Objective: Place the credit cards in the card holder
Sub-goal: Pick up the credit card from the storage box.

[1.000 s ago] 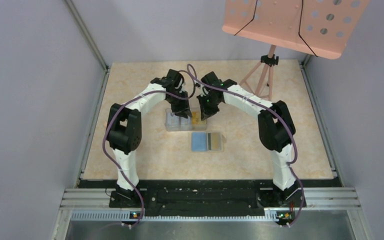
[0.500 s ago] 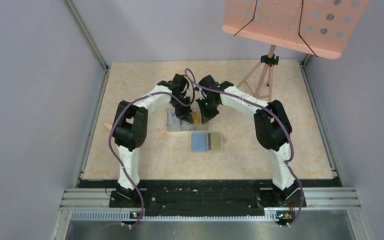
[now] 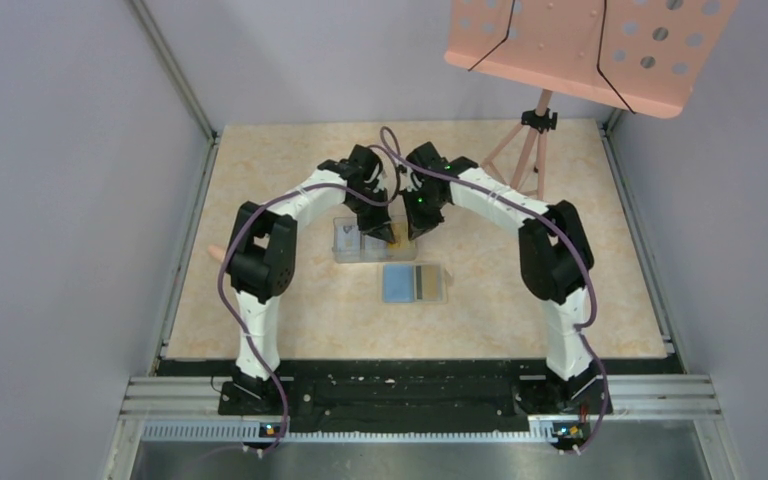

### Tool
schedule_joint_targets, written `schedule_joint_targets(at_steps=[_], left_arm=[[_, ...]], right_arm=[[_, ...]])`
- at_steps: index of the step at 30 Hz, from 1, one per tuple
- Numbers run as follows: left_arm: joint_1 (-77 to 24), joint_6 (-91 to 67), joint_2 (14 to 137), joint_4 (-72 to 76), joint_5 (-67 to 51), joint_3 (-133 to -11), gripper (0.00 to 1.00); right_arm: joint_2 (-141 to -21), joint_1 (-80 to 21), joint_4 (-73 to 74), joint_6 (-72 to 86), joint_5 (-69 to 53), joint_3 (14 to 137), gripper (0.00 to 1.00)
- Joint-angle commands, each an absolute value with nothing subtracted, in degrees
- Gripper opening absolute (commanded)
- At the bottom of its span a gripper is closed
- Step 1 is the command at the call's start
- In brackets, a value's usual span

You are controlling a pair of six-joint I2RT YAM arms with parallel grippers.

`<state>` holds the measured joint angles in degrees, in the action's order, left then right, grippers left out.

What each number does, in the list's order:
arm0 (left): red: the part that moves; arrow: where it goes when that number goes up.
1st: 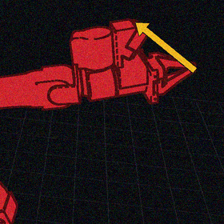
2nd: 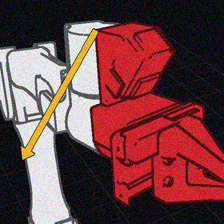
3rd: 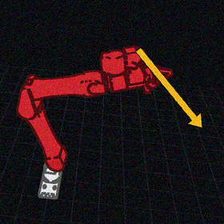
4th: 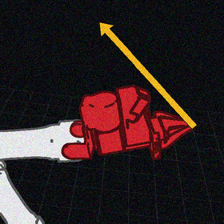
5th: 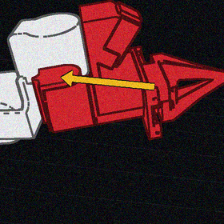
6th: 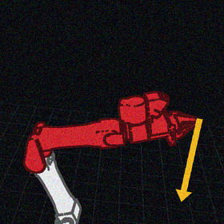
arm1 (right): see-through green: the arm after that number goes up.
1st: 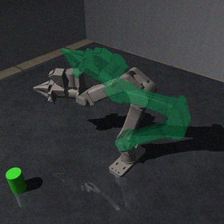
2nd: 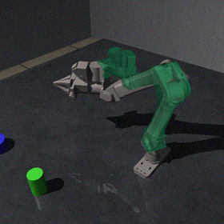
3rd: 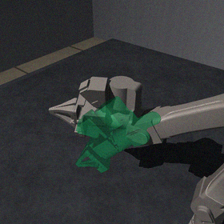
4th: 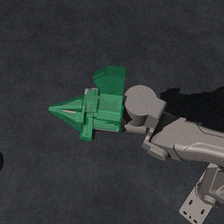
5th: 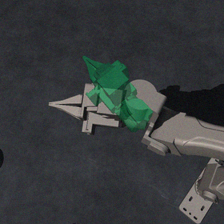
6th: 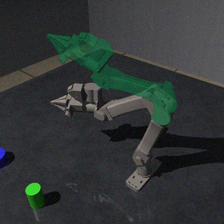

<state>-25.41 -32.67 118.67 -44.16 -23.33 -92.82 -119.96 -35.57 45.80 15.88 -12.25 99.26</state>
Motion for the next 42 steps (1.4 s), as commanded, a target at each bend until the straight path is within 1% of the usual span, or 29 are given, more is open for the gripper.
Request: schedule_joint_targets(at_steps=[1, 4, 6, 10, 13, 19, 20, 22, 24, 26, 28, 33, 36, 38, 40, 42], left_arm=[[-27.3, -31.4, 119.1, -42.9, -23.7, -96.0, 0.05], [-27.8, -31.0, 116.9, -43.8, -18.7, -95.9, 0.2], [-27.8, -31.1, 115.5, -43.9, -15.7, -95.3, 0.25], [-27.8, -31.7, 113.7, -45.0, -9.8, -94.3, 0.28], [-27.7, -31.6, 113.7, -45.6, -8.0, -94.2, 0.29], [-27.6, -32.1, 116.3, -46.3, -8.4, -95.1, 0.3], [-27.7, -32.1, 116.8, -46.0, -8.9, -95.1, 0.3], [-27.7, -32.5, 117.8, -44.8, -10.2, -95.1, 0.31], [-27.8, -32.8, 118.8, -43.1, -12.6, -95.1, 0.31], [-28.0, -32.7, 119.6, -41.6, -15.5, -95.3, 0.3], [-28.3, -32.7, 120.3, -40.6, -17.4, -95.6, 0.3], [-29.3, -33.3, 121.1, -37.9, -20.9, -95.6, 0.28], [-29.5, -33.5, 120.6, -37.3, -21.3, -95.5, 0.25], [-29.6, -33.3, 119.9, -37.5, -20.1, -95.2, 0.23], [-29.6, -32.9, 119.1, -38.6, -18.2, -95.6, 0.19], [-29.6, -32.2, 118.9, -40.4, -16.4, -96.6, 0.15]], right_arm=[[-111.0, -33.3, 42.3, 16.2, -13.9, 98.1, 0.0], [-108.8, -31.8, 40.8, 16.7, -14.1, 95.5, 0.0], [-108.1, -31.1, 40.1, 16.9, -14.3, 93.8, 0.0], [-107.8, -30.1, 39.1, 17.9, -16.0, 90.8, 0.0], [-107.6, -28.9, 36.8, 20.1, -19.7, 88.0, 0.0], [-108.1, -27.6, 33.4, 22.9, -24.6, 86.0, 0.11], [-108.2, -27.6, 32.8, 23.4, -25.5, 85.8, 0.14], [-108.7, -27.4, 32.2, 24.2, -26.6, 85.6, 0.23], [-109.1, -27.5, 31.2, 25.0, -27.5, 85.0, 0.3], [-109.8, -27.4, 30.6, 25.7, -28.7, 84.8, 0.35], [-110.6, -27.4, 30.5, 25.9, -29.1, 84.6, 0.37], [-112.1, -27.4, 30.4, 26.1, -30.4, 84.2, 0.38], [-112.5, -27.4, 30.3, 26.2, -30.7, 84.0, 0.36], [-112.4, -27.4, 30.3, 26.1, -30.5, 83.7, 0.33], [-112.5, -27.4, 30.4, 26.1, -30.6, 83.6, 0.26], [-112.5, -27.4, 30.3, 26.0, -30.7, 83.5, 0.23]])
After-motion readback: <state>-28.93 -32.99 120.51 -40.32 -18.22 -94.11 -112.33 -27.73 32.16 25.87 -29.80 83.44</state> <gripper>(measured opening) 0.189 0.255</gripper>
